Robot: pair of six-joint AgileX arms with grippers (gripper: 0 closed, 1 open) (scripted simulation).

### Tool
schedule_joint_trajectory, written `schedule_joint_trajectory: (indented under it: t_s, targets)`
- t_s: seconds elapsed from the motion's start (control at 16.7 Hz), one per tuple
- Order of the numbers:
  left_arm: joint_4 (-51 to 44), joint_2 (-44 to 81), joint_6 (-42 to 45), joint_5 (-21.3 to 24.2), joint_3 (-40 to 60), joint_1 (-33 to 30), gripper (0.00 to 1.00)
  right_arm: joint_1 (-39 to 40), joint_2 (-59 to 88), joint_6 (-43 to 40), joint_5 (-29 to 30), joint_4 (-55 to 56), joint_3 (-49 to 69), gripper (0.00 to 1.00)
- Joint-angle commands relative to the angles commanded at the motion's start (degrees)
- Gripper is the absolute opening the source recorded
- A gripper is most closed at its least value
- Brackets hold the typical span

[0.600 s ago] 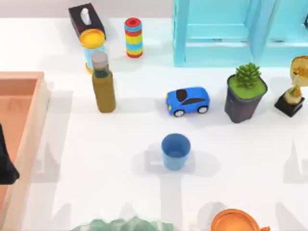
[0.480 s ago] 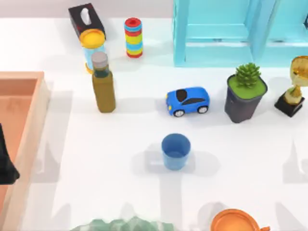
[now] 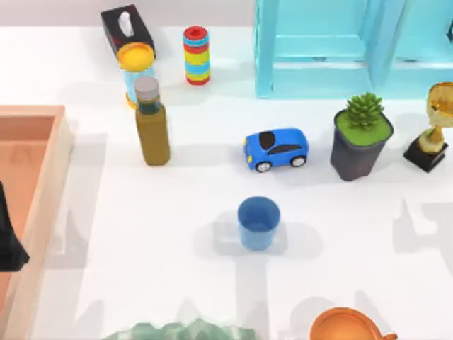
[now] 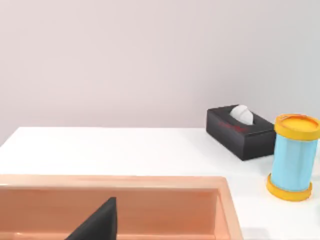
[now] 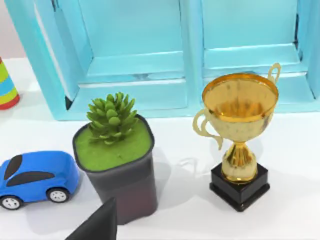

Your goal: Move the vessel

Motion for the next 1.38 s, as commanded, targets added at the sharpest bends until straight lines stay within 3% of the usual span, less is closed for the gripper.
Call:
schedule_joint_trajectory:
  t_s: [0.84,1.08,1.38]
  targets:
    - [0.0,0.0,0.0,0.0,0.0,0.0,1.0,25.8,81.7,26.4,0.1,-50.6,72.3,1.0]
    - [0.0,0.0,0.0,0.0,0.0,0.0,1.0,30.1,95.0,30.9,0.1,-59.2,84.2,1.0]
    - [0.0,0.0,0.0,0.0,0.0,0.0,1.0,31.4,98.7,32.2,0.1,-61.8,87.5,1.0]
